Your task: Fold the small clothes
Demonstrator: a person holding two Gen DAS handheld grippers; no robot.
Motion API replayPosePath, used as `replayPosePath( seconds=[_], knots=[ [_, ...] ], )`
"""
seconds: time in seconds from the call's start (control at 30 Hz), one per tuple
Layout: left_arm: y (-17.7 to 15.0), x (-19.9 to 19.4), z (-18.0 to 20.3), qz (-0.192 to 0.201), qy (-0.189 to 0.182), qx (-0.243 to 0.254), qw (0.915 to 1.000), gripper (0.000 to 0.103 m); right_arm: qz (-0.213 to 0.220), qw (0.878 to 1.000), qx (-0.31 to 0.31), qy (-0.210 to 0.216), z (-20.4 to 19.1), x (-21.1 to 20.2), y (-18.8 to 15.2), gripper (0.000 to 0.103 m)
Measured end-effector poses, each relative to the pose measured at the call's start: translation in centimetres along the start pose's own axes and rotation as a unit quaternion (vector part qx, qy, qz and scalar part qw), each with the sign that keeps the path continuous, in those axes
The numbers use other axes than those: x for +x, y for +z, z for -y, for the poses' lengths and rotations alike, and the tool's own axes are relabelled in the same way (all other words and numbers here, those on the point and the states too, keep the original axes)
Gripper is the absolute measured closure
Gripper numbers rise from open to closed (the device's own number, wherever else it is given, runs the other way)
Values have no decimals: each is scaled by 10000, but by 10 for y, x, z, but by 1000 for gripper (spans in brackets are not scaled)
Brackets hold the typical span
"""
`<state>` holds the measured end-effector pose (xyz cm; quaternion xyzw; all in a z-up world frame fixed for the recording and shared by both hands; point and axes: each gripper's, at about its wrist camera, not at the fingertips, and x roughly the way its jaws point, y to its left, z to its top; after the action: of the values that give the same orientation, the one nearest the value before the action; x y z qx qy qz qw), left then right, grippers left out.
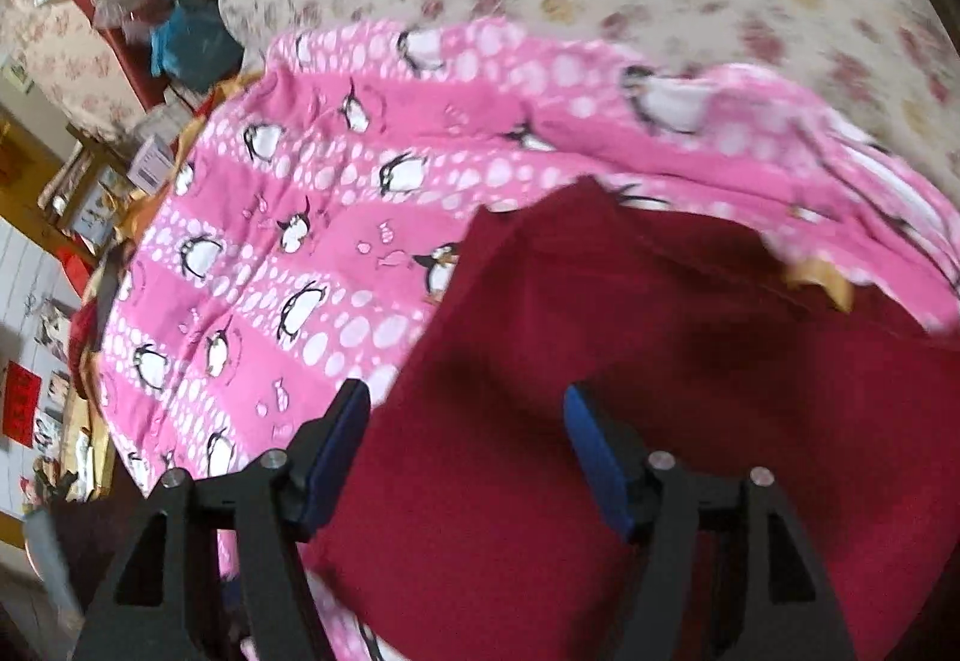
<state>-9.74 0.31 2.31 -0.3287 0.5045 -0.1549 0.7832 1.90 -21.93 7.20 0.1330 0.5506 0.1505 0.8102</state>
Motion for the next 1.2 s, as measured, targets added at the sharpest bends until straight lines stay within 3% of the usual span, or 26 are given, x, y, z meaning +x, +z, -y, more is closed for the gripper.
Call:
replayPosePath(
  seconds=[0.23, 0.37, 0.47, 0.73, 0.93, 1.03, 1.2],
  knots=[
    [9, -4, -17, 38, -17, -248, 9997, 68, -558, 9932, -456, -912, -37, 57, 19, 31],
    [12, -5, -19, 37, -67, -284, 9996, 68, -760, 9824, -916, -1436, -57, 80, 18, 13],
    [12, -6, -21, 24, -86, -313, 9995, 68, -819, 9715, -1274, -1826, -69, 94, 12, 10],
    [10, -9, -12, 51, 113, -40, 9999, 68, -831, 9786, -1044, -1564, -63, 86, 13, 11],
    [7, -22, 1, 307, 850, 213, 9957, 68, -802, 9835, -915, -1336, -59, 79, 16, 11],
    [6, -35, 10, 729, 1627, 430, 9830, 68, -679, 9878, -782, -1161, -53, 70, 14, 11],
    [8, -46, 16, 1291, 2506, 588, 9576, 68, -542, 9935, -535, -843, -46, 58, 11, 11]
  ],
)
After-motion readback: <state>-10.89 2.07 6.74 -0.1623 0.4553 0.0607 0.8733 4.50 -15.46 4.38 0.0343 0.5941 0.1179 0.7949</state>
